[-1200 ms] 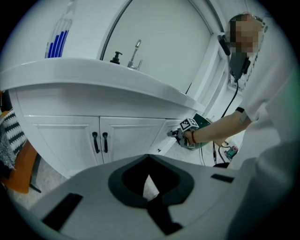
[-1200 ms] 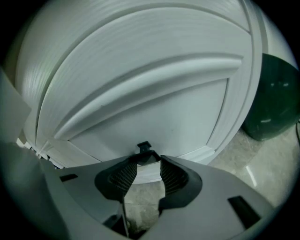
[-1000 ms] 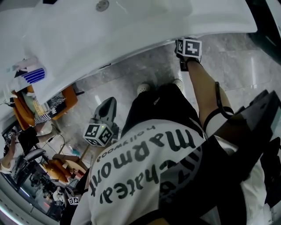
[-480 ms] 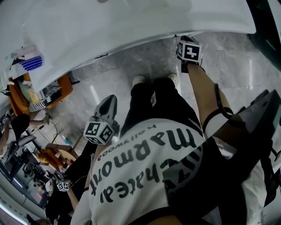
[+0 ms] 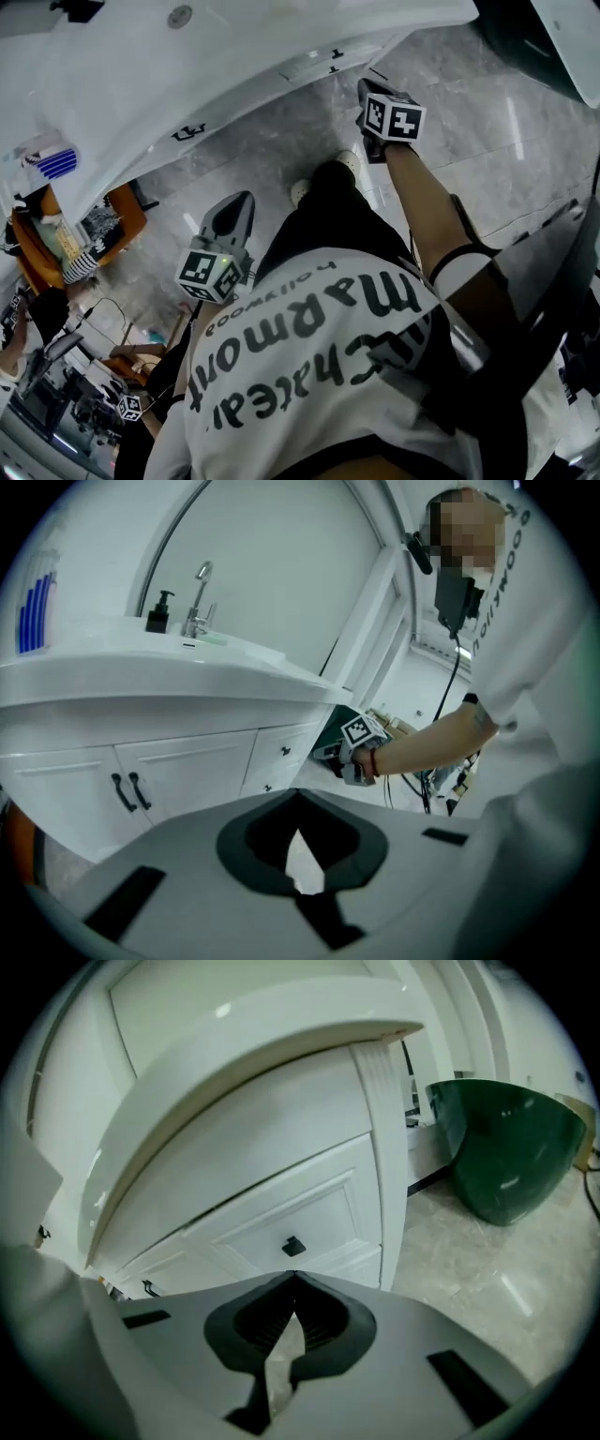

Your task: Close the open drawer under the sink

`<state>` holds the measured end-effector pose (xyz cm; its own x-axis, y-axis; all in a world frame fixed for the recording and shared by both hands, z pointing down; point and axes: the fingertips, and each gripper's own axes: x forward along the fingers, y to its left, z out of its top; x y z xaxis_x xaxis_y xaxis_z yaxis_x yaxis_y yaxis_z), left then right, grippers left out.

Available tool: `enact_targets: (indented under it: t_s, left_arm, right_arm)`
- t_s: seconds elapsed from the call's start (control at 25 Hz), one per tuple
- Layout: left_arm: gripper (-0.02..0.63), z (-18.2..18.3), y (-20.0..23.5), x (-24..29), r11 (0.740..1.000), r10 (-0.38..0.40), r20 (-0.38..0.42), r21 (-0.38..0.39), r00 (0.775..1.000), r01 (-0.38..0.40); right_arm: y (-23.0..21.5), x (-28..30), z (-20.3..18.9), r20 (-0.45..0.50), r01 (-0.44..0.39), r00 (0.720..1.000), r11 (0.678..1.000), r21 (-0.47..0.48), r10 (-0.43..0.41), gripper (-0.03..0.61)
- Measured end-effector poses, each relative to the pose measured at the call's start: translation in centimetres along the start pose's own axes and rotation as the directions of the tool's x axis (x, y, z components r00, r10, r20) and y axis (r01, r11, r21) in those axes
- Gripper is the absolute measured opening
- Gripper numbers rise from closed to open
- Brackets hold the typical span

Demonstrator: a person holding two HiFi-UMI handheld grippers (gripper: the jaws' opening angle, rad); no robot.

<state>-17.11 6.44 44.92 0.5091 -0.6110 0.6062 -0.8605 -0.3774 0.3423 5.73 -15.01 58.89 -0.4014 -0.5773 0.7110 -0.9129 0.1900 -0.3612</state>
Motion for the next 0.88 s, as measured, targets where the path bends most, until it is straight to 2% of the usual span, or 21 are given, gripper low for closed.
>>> enact_targets:
  t_s: [0.16,0.28,0.48,0.6,0.68,0.88]
  left_arm:
    - [0.008,4.0,-0.9,0.6,0.996,-0.093,0.087,0.008,0.992,0.093]
    - [0.008,7.2,-1.6,-0.1,0.989,-0.149,0.164,0.009,0.975,0.15]
    - [0.008,8.9,-3.5,-1.6,0.965,-0.22,0.17,0.184,0.96,0.189]
    - [0.008,9.9,-4.2,-2.4,0.952,-0.29,0.21,0.167,0.934,0.258]
    - [0.008,10.3,-4.7,-3.2,0.943,-0.327,0.236,0.154,0.915,0.297]
    - [0.008,10.1,-5.4,-5.6,0.939,-0.34,0.255,0.132,0.905,0.316]
  right_arm:
    - [1.0,-5.8,0.9,0.096,-0.037,0.995,0.998,0.05,0.032,0.011]
    - [1.7,-10.4,1.0,0.143,-0.025,0.99,0.997,0.071,0.014,0.011]
    - [2.9,-17.1,0.7,0.21,0.002,0.977,0.996,0.088,-0.021,0.011]
    - [3.6,-20.5,1.6,0.267,0.017,0.963,0.997,0.079,-0.037,0.011]
    - [4.4,-22.9,2.3,0.315,-0.005,0.949,0.997,0.081,-0.021,0.011]
    - [5.9,-28.6,2.3,0.416,-0.058,0.909,0.991,0.122,0.002,0.011]
